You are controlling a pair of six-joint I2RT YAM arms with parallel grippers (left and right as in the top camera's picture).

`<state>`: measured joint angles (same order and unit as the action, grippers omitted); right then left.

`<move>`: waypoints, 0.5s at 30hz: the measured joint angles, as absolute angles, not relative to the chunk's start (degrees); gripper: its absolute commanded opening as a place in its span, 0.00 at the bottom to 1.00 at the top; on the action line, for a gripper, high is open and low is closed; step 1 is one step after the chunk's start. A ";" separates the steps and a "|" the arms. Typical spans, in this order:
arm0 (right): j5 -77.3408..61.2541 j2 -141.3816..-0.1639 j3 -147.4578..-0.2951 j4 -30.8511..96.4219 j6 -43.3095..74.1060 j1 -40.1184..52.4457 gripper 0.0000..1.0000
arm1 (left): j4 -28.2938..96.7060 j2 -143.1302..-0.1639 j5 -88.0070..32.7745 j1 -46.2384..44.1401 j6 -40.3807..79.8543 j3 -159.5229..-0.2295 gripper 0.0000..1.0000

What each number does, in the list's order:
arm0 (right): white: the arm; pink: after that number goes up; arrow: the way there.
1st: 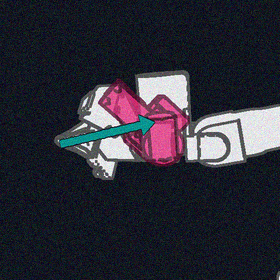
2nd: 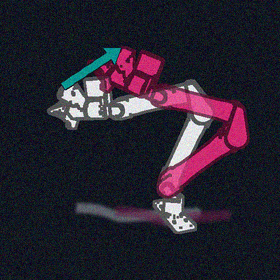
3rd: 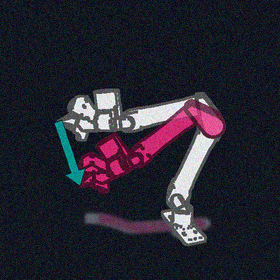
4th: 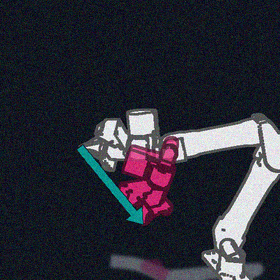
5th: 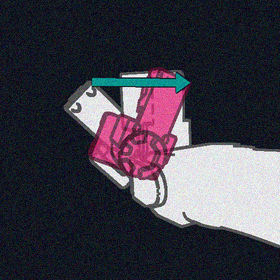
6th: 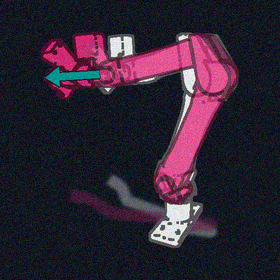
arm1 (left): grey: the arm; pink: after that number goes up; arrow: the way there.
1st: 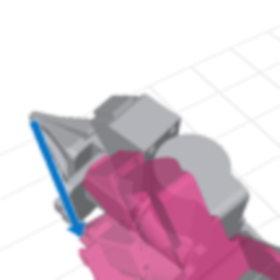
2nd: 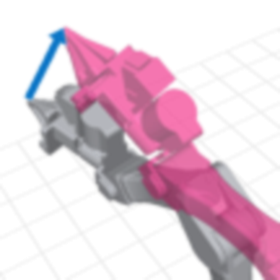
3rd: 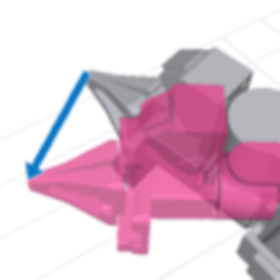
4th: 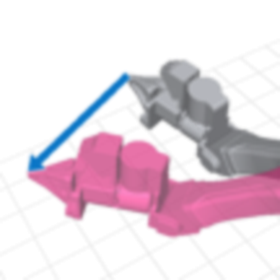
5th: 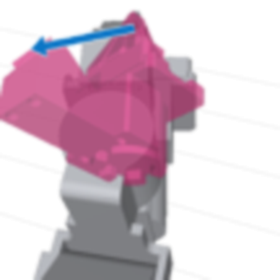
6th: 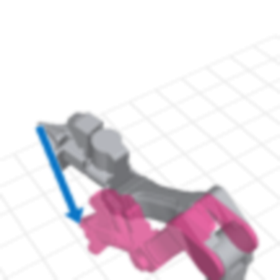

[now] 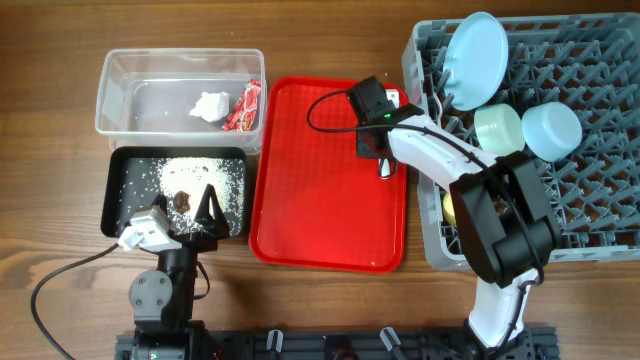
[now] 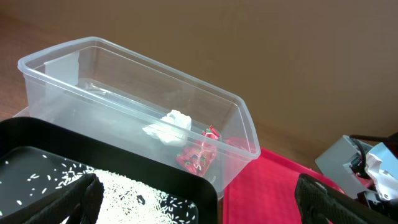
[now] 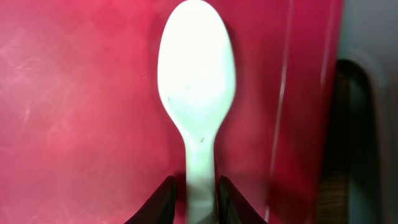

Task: Sort waste into correct bins and load items into the dishwasher rack
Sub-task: 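Return the right gripper to the tray and grasp the white spoon, then carry the spoon to the rack and release it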

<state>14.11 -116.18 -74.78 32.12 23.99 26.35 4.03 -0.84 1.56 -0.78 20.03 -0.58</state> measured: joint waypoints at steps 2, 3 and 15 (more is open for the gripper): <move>12.86 -116.18 -74.85 32.08 24.01 26.35 0.16 | 4.01 -0.84 1.56 -0.78 20.03 -0.58 1.00; 12.40 -116.18 -74.89 32.05 24.03 26.35 0.13 | 4.01 -0.84 1.56 -0.78 20.03 -0.58 1.00; 9.10 -107.55 -74.70 32.93 23.27 26.37 0.08 | 4.03 -0.84 1.56 -0.78 20.03 -0.58 1.00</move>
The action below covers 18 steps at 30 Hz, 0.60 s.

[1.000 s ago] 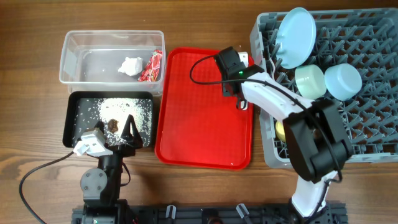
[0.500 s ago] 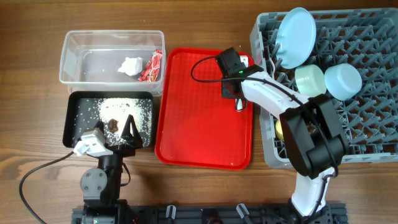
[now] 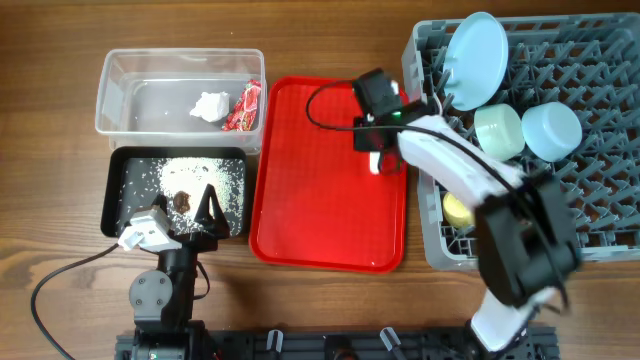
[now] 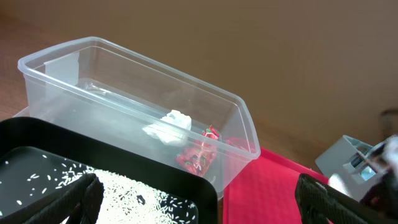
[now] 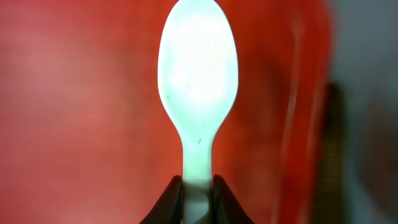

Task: Sort waste into correct bins and load items into the dishwasher rack
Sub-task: 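Carry the spoon to the rack and release it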

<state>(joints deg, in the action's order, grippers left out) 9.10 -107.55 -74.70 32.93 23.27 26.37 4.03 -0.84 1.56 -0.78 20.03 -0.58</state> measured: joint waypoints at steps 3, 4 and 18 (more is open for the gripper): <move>10.81 -99.24 -74.72 33.95 22.44 26.30 0.08 | 4.01 -0.84 1.56 -0.78 20.03 -0.58 1.00; 12.71 -95.59 -74.72 34.74 22.09 25.91 0.09 | 4.01 -0.84 1.56 -0.78 20.03 -0.58 1.00; 16.21 -96.20 -74.72 36.84 8.62 11.62 0.47 | 4.01 -0.84 1.56 -0.78 20.03 -0.58 1.00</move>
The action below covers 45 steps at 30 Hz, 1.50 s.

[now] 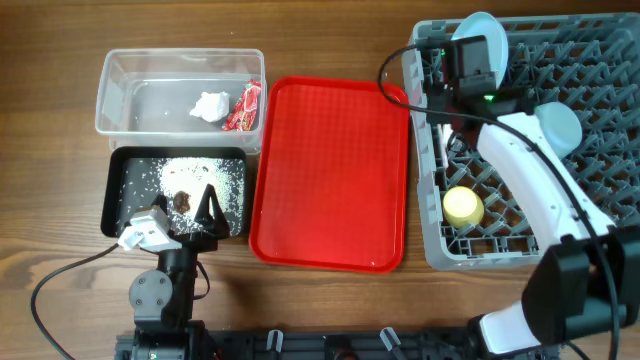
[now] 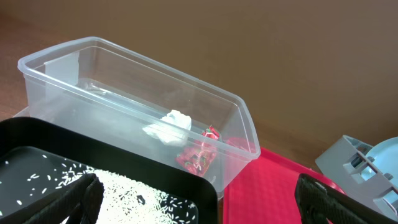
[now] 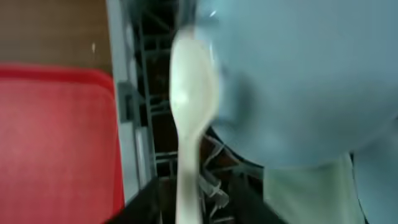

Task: Sort waste into correct bins and load items into the dishwasher rack

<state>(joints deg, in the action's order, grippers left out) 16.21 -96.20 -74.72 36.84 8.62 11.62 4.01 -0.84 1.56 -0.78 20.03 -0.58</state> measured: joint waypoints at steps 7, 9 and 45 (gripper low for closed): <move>13.63 -91.90 -74.54 38.72 6.31 14.00 0.54 | 4.01 -0.84 1.56 -0.78 20.03 -0.58 1.00; 10.57 -84.38 -74.48 39.90 6.31 14.90 0.68 | 4.01 -0.84 1.56 -0.78 20.03 -0.58 1.00; 14.68 -12.88 -25.74 32.53 37.95 8.47 1.00 | 4.01 -0.84 1.56 -0.78 20.03 -0.58 1.00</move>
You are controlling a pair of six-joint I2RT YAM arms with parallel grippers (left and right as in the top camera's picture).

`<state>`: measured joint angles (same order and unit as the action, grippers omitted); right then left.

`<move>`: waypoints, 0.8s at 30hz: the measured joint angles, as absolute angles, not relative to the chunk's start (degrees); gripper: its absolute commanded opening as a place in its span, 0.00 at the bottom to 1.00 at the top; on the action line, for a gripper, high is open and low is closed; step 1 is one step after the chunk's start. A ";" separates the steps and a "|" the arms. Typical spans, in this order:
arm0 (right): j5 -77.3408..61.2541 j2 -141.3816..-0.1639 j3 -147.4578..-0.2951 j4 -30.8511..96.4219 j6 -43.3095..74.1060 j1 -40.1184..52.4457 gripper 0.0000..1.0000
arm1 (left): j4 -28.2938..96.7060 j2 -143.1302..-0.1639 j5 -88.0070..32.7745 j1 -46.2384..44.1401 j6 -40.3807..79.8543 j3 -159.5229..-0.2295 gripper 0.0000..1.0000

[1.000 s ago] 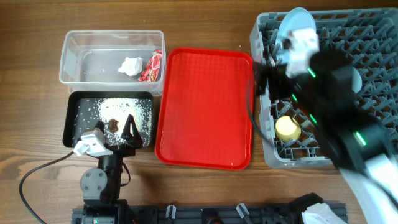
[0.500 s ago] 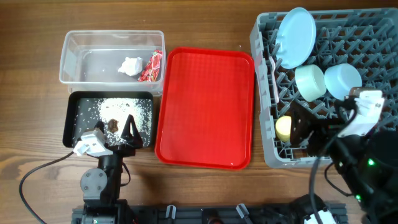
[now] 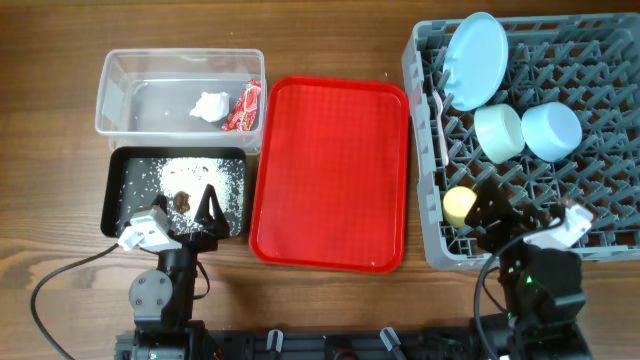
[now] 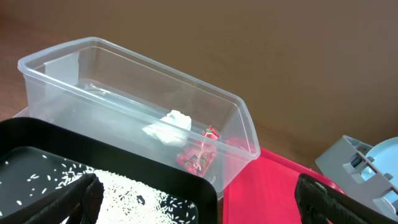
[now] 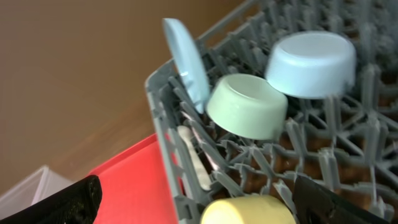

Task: Sort waste into correct bins and load items into the dishwasher rack

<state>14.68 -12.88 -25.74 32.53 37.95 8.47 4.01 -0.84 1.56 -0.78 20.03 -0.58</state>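
The white spoon (image 5: 193,163) lies in the left column of the grey dishwasher rack (image 3: 418,150), below the upright blue plate (image 3: 475,60). A green cup (image 3: 498,132), a blue cup (image 3: 552,130) and a yellow cup (image 3: 459,206) also sit in the rack. My right gripper (image 3: 530,225) hangs open and empty at the rack's near edge. My left gripper (image 3: 180,218) is open and empty over the black tray (image 3: 112,200). The red tray (image 3: 330,170) holds nothing.
A clear bin (image 3: 105,95) at the back left holds a white crumpled tissue (image 3: 210,105) and a red wrapper (image 3: 242,105). The black tray carries scattered rice (image 3: 190,172) and a brown scrap (image 3: 182,200).
My right gripper held the spoon over the rack's left side by the blue plate. Now the spoon rests in the rack, and the right gripper is open at the near edge. Left arm unmoved.
The spoon lay on the red tray's right side with my right fingers open around its handle. Then they were shut on it. Then the spoon was over the rack. Now it lies in the rack, released, and the red tray is bare.
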 measured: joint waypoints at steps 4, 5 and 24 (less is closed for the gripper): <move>16.25 -6.15 -18.59 32.27 40.69 8.03 1.00 | 4.01 -0.80 1.56 -0.78 20.03 -0.58 1.00; 16.56 -4.84 -16.91 32.10 40.95 8.03 1.00 | 4.01 -0.80 1.56 -0.78 20.03 -0.58 1.00; 12.43 -0.89 -0.62 -1.30 25.39 8.03 1.00 | 4.01 -0.80 1.54 -0.78 20.03 -0.58 1.00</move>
<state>12.43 -0.89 -0.62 -1.30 25.39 8.03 4.01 -0.80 1.54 -0.78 20.03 -0.58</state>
